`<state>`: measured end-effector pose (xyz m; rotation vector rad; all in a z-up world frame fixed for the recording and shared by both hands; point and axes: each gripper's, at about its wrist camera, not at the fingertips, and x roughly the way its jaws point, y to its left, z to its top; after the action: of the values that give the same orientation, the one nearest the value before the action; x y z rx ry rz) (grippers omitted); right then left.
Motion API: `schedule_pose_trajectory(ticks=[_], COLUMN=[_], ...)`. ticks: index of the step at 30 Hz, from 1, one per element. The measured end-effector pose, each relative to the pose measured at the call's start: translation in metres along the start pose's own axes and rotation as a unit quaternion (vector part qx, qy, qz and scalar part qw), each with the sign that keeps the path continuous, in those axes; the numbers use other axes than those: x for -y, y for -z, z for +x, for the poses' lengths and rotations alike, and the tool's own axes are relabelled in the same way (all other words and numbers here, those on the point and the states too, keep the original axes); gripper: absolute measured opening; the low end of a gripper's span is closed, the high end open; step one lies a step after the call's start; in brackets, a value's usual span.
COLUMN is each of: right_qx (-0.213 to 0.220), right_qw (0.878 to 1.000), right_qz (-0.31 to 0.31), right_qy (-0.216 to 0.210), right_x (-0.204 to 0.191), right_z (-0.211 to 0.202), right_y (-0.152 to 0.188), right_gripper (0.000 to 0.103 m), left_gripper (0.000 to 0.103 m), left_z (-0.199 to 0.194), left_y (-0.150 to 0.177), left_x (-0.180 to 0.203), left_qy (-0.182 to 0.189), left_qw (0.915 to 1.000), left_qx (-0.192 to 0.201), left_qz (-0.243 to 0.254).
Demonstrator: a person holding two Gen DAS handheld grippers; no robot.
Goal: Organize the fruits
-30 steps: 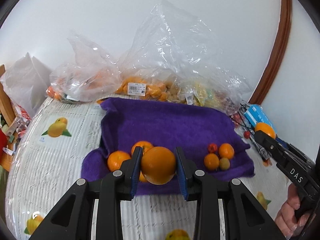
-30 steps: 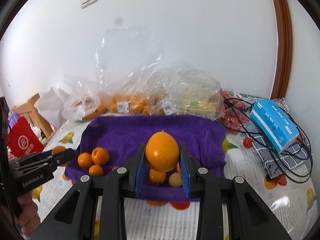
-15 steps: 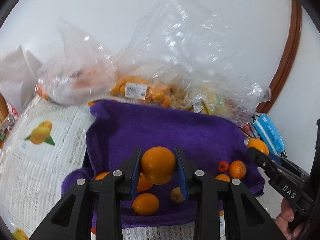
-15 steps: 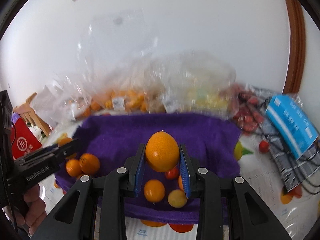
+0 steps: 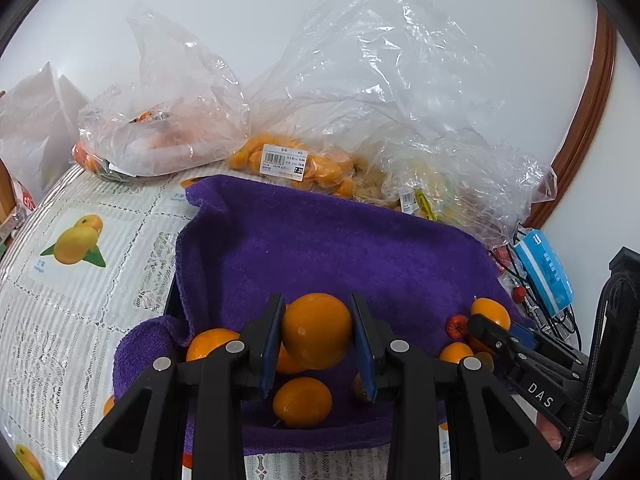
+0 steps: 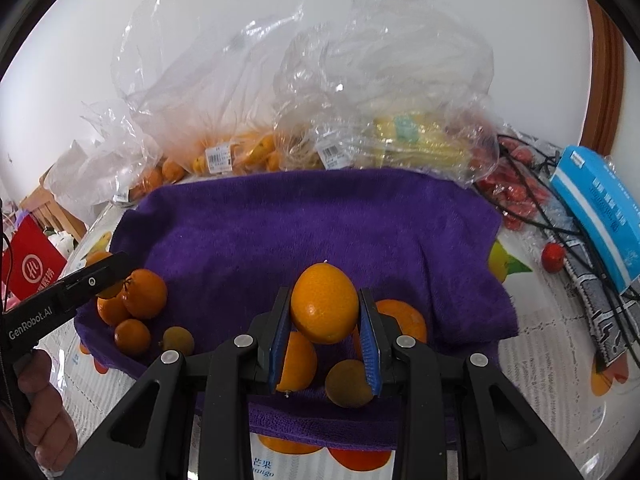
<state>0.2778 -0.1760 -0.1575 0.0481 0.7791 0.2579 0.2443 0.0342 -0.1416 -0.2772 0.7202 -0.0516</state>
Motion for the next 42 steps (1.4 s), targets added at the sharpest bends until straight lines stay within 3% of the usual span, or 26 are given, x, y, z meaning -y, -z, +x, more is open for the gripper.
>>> schedule_pose_trajectory(ticks=[13,31,42], right_qx=[0.016,0.02,0.017], right_qw=[1.0,1.0,1.0], right_qz=[0.004,0.006,-0.001], right_qy=[-0.001,-0.002,0.001], right_x=[0.003,0.002,0.0], right_z=[-0.01,-0.015,-0.012], right_y=[-0.001,0.002,0.004], right_gripper=[0.033,0.033,0.033], left_gripper=[0.031,0.031,0.042], left_z=[0.009,0.014,0.01], left_y=[0.006,0.011,0.01], left_x=[0.008,0.023,0.019], left_qy=[0.036,0.019,0.025], left_qw=[0.9993,0.9993,0.9995], left_qx=[-0.005,0.02,0.017], left_qz=[-0.002,0.025,0.012])
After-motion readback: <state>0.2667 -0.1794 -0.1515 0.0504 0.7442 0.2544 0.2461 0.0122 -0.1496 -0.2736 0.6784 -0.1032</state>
